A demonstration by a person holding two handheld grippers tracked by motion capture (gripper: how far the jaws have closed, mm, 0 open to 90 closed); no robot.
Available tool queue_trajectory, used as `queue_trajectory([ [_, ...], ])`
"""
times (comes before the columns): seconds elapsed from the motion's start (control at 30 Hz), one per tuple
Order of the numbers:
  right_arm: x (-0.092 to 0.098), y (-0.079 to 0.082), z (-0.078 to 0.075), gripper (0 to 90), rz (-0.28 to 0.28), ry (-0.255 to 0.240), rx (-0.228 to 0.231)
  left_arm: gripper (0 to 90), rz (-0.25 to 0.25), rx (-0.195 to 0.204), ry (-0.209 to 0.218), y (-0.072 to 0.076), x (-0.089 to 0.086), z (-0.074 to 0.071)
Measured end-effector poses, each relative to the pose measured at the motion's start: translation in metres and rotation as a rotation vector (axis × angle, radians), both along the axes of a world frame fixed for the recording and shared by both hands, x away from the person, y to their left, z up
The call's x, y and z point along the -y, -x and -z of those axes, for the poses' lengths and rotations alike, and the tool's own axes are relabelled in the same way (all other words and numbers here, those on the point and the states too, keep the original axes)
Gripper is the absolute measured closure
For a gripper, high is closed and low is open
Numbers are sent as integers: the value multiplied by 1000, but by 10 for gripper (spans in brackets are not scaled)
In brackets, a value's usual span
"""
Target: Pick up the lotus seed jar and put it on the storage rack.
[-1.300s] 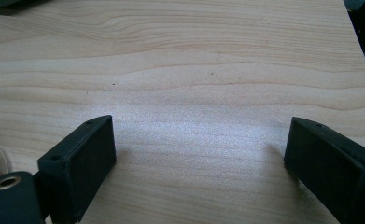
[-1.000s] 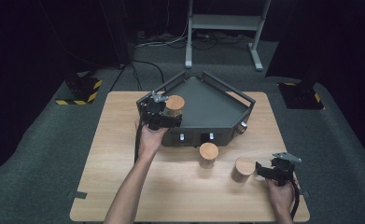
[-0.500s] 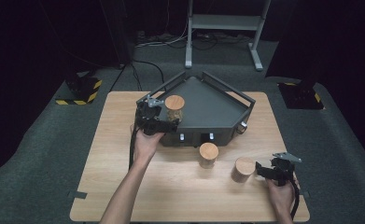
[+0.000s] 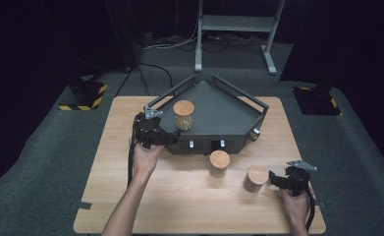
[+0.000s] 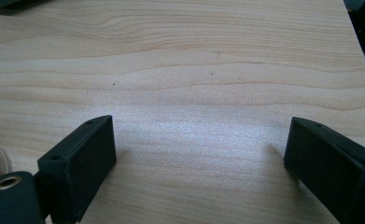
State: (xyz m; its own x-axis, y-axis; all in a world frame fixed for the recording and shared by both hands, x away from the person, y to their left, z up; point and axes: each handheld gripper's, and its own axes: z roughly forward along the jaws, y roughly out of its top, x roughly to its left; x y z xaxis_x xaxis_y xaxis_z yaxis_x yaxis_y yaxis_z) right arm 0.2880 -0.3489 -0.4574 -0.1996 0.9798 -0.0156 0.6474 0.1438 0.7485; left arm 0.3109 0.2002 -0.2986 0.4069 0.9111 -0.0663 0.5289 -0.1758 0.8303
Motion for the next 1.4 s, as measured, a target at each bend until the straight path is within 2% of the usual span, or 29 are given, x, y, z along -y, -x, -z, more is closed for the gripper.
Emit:
queue_trajectory([
  [0.43,0,0,0,77,0,0,0,34,3,0,-8,14,-7,5],
  [0.9,0,0,0,77,0,0,0,37,14,-25,-38,18,-5,12],
  [1.4,0,0,0,77,0,0,0,38,13,-33,-56,21,0,24],
])
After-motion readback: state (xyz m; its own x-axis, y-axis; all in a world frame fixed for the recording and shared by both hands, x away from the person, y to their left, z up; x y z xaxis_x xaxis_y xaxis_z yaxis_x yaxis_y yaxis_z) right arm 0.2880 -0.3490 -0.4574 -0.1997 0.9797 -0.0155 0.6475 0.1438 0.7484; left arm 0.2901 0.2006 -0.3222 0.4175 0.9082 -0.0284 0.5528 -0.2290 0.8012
